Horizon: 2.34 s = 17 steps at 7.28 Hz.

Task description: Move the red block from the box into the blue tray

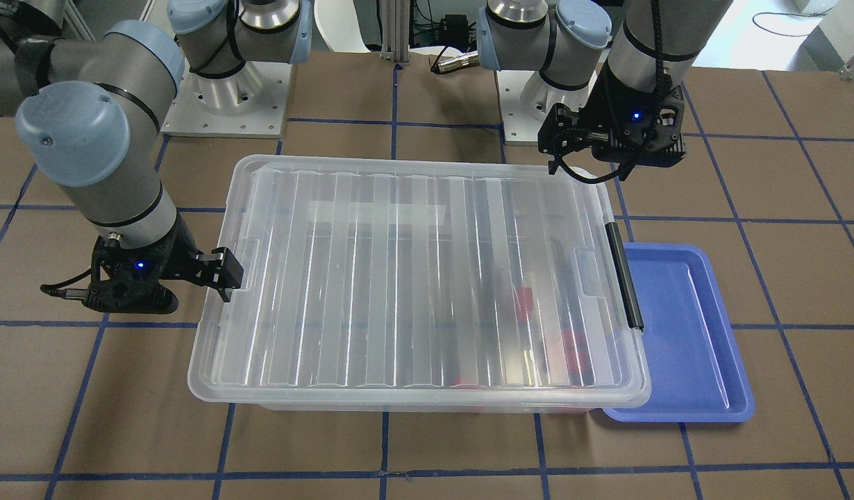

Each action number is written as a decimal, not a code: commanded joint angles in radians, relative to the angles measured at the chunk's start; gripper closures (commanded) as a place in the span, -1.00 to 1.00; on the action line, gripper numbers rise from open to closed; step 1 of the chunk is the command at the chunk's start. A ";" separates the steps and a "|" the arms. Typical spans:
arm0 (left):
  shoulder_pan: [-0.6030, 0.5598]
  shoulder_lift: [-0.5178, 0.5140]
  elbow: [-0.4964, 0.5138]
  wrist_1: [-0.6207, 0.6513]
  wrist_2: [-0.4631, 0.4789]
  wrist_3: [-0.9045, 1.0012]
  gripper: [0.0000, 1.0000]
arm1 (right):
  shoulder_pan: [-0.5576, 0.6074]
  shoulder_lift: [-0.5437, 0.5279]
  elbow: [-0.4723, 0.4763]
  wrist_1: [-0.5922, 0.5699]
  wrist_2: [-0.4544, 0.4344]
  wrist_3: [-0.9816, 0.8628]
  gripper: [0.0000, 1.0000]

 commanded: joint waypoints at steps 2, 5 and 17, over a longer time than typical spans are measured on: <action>0.000 0.000 0.000 -0.002 0.000 0.001 -1.00 | -0.006 0.019 0.006 -0.016 -0.002 -0.063 -1.00; 0.001 0.000 0.000 -0.002 0.002 0.002 -1.00 | -0.136 0.006 0.006 -0.007 0.009 -0.200 -1.00; 0.004 -0.037 0.000 0.048 0.002 0.007 -1.00 | -0.348 -0.017 0.004 0.006 -0.005 -0.498 -1.00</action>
